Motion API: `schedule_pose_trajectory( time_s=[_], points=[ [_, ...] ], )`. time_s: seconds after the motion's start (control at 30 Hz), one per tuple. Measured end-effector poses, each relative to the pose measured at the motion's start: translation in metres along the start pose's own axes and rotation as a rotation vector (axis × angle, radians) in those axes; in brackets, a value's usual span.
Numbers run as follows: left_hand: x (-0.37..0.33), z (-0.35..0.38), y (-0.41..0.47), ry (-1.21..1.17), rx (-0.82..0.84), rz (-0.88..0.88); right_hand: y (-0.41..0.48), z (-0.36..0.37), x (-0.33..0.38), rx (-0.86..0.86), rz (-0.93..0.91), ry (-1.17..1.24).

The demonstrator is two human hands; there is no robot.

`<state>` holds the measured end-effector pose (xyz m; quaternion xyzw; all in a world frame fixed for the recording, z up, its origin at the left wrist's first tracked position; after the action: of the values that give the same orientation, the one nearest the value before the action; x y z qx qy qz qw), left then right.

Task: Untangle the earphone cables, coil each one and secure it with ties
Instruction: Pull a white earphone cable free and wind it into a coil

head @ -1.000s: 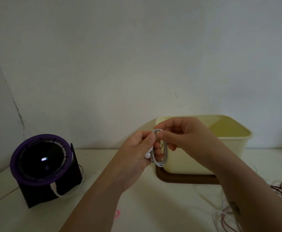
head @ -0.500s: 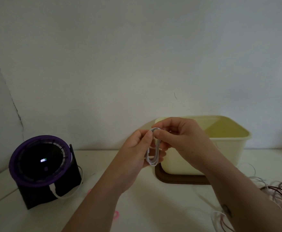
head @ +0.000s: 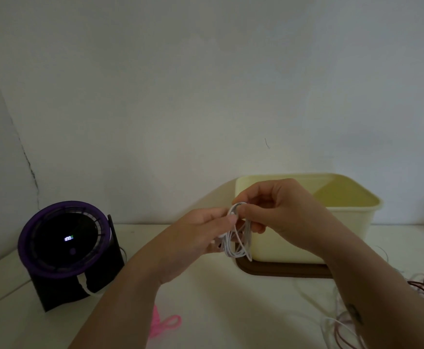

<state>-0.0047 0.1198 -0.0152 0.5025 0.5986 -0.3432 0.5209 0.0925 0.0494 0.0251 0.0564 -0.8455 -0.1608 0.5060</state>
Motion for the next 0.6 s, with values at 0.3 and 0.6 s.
schedule_pose_trajectory(
  time_s=[0.3,0.6],
  points=[
    [-0.011,-0.002,-0.001,0.447,-0.118,0.044,-0.001,0.003,0.005,0.023,0.034,-0.252],
    [-0.004,-0.003,0.0,0.536,-0.148,-0.003,0.0,0.003,0.002,0.031,0.066,-0.384]
  ],
)
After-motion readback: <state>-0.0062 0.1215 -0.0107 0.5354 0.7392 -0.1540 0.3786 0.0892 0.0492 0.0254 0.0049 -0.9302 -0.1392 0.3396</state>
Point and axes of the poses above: each hand's wrist, its own y-axis towards the middle knuckle, its own z-axis out of the palm, x = y × z, the point moved 7 cm from there along y, towards the middle knuckle, and after that the axes turned 11 degrees about x, right-handed, at the moved point
